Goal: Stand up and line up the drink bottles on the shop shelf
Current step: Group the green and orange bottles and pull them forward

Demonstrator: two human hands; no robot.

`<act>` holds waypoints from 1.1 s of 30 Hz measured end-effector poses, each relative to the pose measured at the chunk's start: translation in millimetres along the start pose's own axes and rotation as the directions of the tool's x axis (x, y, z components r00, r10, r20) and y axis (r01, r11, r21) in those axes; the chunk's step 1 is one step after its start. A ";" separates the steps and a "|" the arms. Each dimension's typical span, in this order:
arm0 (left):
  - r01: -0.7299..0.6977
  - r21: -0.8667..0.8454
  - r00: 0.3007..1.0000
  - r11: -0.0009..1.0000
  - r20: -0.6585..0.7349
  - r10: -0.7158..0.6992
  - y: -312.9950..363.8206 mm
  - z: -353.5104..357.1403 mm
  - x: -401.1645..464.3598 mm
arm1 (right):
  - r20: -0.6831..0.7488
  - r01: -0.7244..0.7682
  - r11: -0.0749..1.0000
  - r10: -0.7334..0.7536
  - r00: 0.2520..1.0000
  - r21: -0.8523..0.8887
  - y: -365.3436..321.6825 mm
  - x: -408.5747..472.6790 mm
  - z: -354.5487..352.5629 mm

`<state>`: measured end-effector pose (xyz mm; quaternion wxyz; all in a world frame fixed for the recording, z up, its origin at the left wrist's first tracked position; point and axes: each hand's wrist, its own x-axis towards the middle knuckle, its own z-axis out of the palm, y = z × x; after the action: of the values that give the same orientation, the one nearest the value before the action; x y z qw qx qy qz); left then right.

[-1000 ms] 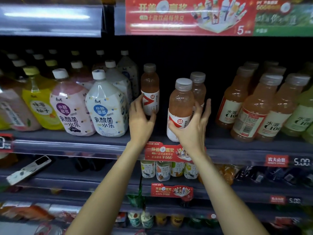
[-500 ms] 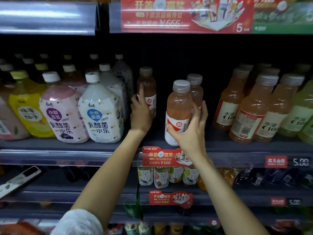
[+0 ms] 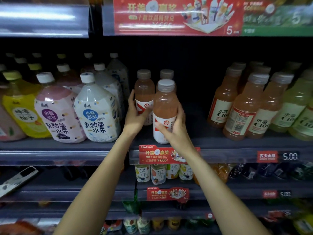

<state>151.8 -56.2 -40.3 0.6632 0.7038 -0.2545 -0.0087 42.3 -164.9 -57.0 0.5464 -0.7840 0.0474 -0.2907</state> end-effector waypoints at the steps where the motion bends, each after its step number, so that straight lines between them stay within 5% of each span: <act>1: 0.013 -0.024 1.000 1.000 -0.005 -0.013 3.6 0.5 -1.7 | 0.016 -0.002 1.000 0.002 1.000 0.002 -1.5 -0.7 3.1; 6: 0.061 -0.128 0.996 0.990 -0.058 -0.069 14.3 -1.8 -22.0 | 0.024 -0.006 1.000 0.007 1.000 -0.027 -8.1 -6.0 17.4; 11: -0.045 -0.182 0.999 0.982 -0.027 0.040 17.8 -7.3 -40.3 | -0.029 0.052 0.985 -0.057 0.998 -0.164 -8.8 -16.8 -2.5; 15: -0.165 -0.005 0.982 0.986 0.093 0.165 28.9 -1.0 -51.1 | -0.098 0.060 0.952 -0.093 0.991 -0.299 -11.6 -18.6 -33.5; 19: -0.233 0.159 0.971 0.959 0.087 0.222 26.1 3.7 -51.9 | 0.027 0.041 0.985 -0.037 0.999 -0.166 -15.5 -18.4 -29.0; 28: -0.130 0.077 0.954 0.988 0.281 0.104 22.2 -29.9 -37.0 | 0.044 0.054 0.991 -0.049 0.998 -0.123 -14.6 -18.6 -8.9; 33: 0.020 -0.129 0.956 0.992 0.291 0.019 25.8 -44.4 -41.4 | 0.086 0.052 0.978 -0.035 0.996 -0.202 -17.5 -13.3 -8.3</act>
<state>122.3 0.6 -24.2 0.6628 0.6501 -0.3484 -0.1291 22.8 -159.6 -45.0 0.4580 -0.8481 0.0376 -0.2637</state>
